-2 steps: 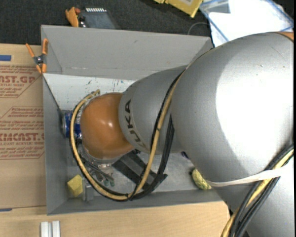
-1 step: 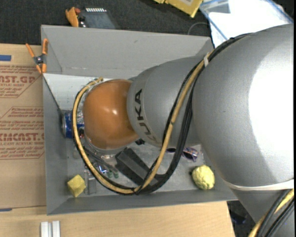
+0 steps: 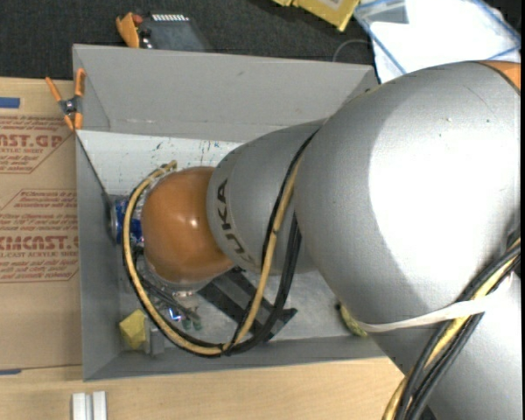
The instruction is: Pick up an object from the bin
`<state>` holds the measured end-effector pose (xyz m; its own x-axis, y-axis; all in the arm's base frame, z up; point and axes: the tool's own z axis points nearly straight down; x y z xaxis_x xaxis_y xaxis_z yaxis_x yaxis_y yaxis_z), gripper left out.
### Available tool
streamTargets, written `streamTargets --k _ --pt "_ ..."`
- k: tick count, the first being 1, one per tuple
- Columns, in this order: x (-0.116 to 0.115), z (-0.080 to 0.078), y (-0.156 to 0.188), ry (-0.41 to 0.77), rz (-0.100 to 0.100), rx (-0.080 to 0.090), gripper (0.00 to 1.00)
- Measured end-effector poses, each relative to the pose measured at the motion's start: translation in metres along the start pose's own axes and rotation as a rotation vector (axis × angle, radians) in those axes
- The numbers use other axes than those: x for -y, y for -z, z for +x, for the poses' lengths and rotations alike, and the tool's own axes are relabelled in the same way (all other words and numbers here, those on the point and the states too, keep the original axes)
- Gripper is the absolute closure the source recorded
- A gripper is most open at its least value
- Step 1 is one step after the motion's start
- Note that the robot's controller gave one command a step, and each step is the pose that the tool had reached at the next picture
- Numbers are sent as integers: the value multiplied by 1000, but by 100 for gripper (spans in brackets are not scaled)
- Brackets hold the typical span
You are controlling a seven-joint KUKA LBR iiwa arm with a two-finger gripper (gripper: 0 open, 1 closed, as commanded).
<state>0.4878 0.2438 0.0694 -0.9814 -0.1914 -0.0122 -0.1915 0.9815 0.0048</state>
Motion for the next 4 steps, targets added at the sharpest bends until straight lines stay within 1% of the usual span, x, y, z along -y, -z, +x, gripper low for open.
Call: streamTargets --k 1,2,3,4 --pt "-1 0 1 -113 -3 7 0" --pt "1 -6 1 -316 -1 3 100" --pt "1 -6 1 -316 -2 3 100" --pt "1 -5 13 -315 -1 -1 100"
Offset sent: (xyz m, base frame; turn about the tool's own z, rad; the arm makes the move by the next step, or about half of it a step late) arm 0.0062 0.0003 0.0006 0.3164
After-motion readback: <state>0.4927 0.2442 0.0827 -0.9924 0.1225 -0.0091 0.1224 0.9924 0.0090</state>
